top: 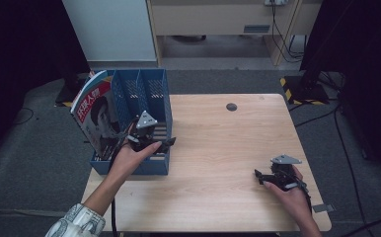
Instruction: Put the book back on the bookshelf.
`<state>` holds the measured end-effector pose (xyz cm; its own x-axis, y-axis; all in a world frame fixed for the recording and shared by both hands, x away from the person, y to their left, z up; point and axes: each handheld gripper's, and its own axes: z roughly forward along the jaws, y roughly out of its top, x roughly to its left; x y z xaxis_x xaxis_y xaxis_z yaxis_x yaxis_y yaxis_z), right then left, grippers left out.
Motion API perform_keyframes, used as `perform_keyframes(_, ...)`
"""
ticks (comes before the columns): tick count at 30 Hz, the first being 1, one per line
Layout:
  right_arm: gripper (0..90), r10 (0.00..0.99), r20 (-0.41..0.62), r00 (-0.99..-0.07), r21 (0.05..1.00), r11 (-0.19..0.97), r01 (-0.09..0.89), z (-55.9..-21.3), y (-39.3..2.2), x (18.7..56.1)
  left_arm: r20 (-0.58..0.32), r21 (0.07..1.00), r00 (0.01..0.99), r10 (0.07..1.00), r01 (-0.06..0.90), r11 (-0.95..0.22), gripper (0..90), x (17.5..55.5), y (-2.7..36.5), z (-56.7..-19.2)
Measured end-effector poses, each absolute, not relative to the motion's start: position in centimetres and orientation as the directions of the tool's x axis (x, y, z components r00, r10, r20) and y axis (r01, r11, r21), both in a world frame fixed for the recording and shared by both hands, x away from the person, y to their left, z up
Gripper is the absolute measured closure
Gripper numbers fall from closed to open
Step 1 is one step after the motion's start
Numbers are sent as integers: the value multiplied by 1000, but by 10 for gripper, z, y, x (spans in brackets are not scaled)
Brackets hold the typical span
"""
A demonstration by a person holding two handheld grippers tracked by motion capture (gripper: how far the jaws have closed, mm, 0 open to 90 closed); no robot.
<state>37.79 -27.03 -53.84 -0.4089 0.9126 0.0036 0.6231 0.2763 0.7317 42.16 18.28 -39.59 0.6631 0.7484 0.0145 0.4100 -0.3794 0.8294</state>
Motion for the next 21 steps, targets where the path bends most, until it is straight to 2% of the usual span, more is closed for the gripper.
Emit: perform_keyframes(21, 161, 915, 2, -403, 732, 273, 624, -538, -270, 377, 11, 800, 717, 697, 412, -437, 35, 400, 154, -425)
